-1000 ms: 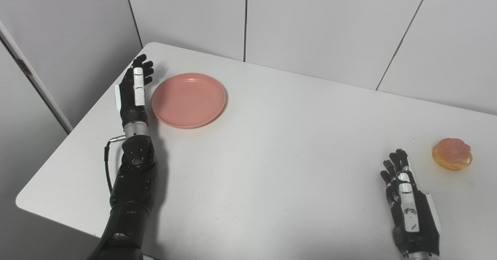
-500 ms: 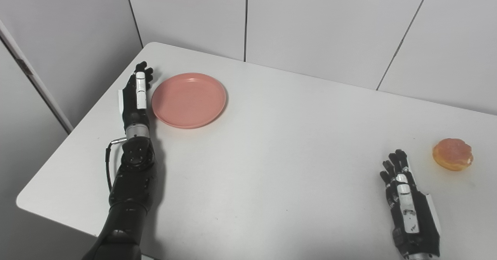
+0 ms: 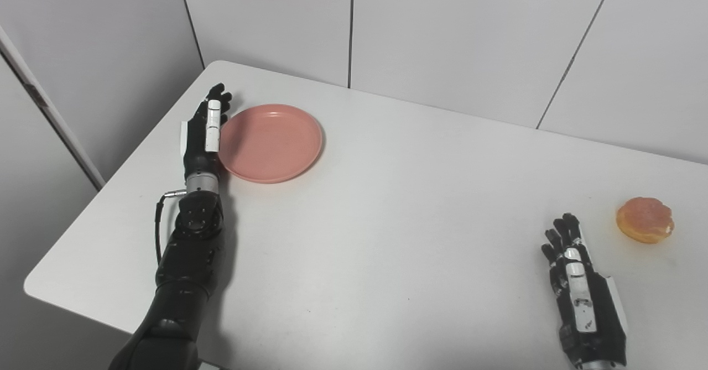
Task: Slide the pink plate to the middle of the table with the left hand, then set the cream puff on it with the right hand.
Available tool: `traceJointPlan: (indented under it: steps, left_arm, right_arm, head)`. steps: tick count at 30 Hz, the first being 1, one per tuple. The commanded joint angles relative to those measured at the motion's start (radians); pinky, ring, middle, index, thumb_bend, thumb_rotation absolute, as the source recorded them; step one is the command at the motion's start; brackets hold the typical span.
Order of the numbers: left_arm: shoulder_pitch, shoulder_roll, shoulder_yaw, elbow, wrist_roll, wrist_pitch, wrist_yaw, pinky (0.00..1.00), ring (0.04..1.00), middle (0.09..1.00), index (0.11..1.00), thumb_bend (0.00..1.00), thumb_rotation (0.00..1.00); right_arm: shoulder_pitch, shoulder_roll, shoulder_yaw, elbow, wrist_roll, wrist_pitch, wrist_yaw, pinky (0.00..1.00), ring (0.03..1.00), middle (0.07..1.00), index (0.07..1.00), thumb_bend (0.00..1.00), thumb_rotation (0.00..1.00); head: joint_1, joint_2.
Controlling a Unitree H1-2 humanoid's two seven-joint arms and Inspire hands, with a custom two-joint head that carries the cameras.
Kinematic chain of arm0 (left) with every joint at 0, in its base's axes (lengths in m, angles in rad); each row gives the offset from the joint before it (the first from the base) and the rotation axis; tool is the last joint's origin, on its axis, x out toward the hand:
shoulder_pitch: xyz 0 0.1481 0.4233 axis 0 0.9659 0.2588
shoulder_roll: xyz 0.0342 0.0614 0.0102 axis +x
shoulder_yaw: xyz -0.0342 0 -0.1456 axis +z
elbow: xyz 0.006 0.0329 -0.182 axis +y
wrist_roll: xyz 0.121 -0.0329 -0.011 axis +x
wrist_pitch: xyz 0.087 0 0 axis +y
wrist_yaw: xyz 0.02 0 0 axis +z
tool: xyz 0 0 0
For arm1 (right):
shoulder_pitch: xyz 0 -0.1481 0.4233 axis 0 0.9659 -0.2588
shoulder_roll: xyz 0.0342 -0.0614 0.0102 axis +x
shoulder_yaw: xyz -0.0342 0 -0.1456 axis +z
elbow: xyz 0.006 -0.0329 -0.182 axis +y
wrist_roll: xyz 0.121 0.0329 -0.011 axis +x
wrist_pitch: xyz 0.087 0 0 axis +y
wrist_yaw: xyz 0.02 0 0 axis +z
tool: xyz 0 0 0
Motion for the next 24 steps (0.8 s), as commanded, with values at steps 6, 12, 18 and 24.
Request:
traceJointPlan:
  steps: [6,12,18,24]
  left_arm:
    - [-0.008,-0.021,-0.01,-0.062,-0.044,0.039,-0.035,0.89,0.865,0.846,0.83,0.7,1.0]
    - [-0.01,-0.033,-0.005,-0.063,-0.083,0.054,-0.063,0.89,0.861,0.843,0.828,0.71,1.0]
    - [0.001,-0.051,-0.007,-0.096,-0.117,0.067,-0.083,0.85,0.843,0.821,0.812,0.73,1.0]
    - [0.006,-0.056,-0.015,-0.105,-0.135,0.063,-0.134,0.85,0.85,0.83,0.815,0.76,1.0]
  right_arm:
    - [-0.012,0.003,-0.011,-0.025,0.009,-0.037,-0.003,1.0,1.0,1.0,1.0,0.56,0.87]
    - [-0.011,0.006,-0.014,-0.028,0.012,-0.036,-0.004,1.0,1.0,1.0,1.0,0.56,0.87]
    - [-0.01,0.013,-0.013,-0.038,0.011,-0.028,-0.012,1.0,1.0,1.0,1.0,0.57,0.85]
    - [-0.01,0.017,-0.012,-0.04,0.006,-0.028,-0.018,1.0,1.0,1.0,0.999,0.58,0.84]
  head:
    - [-0.003,0.003]
    - [-0.007,0.004]
    - [-0.014,0.004]
    - [-0.027,0.009]
